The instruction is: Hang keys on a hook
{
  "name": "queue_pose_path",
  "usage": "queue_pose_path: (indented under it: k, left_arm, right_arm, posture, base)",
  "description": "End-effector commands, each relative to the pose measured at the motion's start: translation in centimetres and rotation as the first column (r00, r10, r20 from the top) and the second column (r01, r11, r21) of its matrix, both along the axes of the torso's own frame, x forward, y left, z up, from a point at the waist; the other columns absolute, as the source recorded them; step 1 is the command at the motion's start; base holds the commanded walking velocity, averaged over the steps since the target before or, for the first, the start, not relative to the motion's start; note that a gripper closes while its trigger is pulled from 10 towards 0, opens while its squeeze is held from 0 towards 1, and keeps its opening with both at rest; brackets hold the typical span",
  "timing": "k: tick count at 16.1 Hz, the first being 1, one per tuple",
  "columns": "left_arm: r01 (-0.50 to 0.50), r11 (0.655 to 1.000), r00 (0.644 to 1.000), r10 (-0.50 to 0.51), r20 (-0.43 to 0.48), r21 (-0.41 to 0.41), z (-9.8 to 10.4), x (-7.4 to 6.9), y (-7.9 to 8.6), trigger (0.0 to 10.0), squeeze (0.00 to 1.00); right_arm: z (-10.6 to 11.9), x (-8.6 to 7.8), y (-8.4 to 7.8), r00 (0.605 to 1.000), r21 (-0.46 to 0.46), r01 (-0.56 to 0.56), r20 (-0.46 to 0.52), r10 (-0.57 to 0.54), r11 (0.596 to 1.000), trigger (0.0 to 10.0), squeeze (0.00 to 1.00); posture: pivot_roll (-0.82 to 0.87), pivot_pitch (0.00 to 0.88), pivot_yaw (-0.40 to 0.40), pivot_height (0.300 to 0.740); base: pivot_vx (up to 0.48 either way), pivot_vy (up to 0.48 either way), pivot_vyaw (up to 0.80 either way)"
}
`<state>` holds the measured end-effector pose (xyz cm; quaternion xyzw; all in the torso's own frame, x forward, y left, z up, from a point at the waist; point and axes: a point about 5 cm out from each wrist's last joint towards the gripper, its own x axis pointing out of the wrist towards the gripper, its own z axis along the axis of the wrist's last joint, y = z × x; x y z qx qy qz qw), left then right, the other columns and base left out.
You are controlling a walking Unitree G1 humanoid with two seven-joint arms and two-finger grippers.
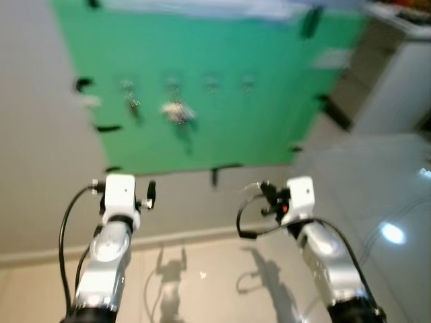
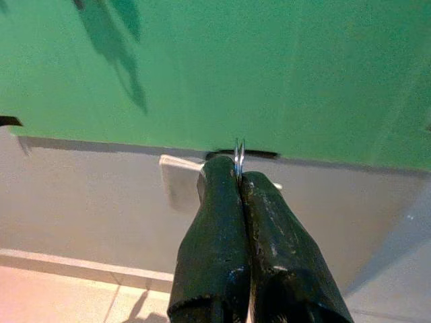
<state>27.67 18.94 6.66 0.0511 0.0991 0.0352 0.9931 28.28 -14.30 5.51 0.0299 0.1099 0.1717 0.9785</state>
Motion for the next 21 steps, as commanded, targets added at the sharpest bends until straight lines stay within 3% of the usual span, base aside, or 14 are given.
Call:
queue_pose_path:
  k: [1,4,12,14,16,19,21]
  left_arm:
    - [0.019,1.000,1.000,-0.019,-0.009,0.005,-0.2,0.1,-0.9,10.0,0.00]
    - [0.063,0.998,0.998,-0.064,0.025,0.008,0.4,0.5,-1.4,10.0,0.00]
    - [0.041,0.999,0.998,-0.040,0.047,-0.015,0.6,0.3,-1.5,10.0,0.00]
    - [0.033,0.999,0.998,-0.032,0.053,-0.025,0.6,0.3,-1.4,10.0,0.00]
    - [0.036,0.999,0.998,-0.035,0.048,0.000,0.7,0.3,-1.4,10.0,0.00]
    - [0.077,0.997,0.993,-0.075,0.087,-0.021,1.6,1.0,-1.6,10.0,0.00]
    - [0.094,0.995,0.988,-0.091,0.124,-0.022,2.7,1.6,-1.8,10.0,0.00]
  right_arm:
    - [0.0,-0.1,-1.3,0.999,0.001,0.040,0.001,-0.040,0.999,10.0,0.00]
    - [0.5,0.3,-1.6,0.997,-0.023,0.070,0.025,-0.069,0.997,10.0,0.00]
    - [1.0,0.4,-1.7,0.996,-0.033,0.074,0.041,-0.073,0.997,10.0,0.00]
    - [1.3,0.5,-1.4,0.997,-0.035,0.057,0.046,-0.055,0.998,10.0,0.00]
    - [2.5,1.1,-0.9,0.998,-0.032,0.015,0.068,-0.013,0.999,10.0,0.00]
    - [6.1,2.7,0.1,0.986,-0.033,-0.102,0.130,0.106,0.994,10.0,0.00]
    - [8.0,3.6,0.4,0.980,0.008,-0.127,0.155,0.124,0.992,10.0,0.00]
  posture:
    - [0.05,0.000,-0.042,0.740]
    - [0.04,0.000,-0.042,0.740]
    - [0.03,0.000,-0.038,0.740]
    - [0.03,0.000,-0.039,0.740]
    - [0.04,0.000,-0.041,0.740]
    - [0.03,0.000,-0.048,0.740]
    - [0.03,0.000,-0.053,0.740]
  base:
    - [0.000,0.000,0.57]
    - [0.317,0.000,0.17]
    - [0.474,0.000,0.00]
    - [0.000,0.000,0.00]
    - [0.000,0.000,0.00]
    - [0.000,0.000,0.00]
    - [0.000,0.000,0.00]
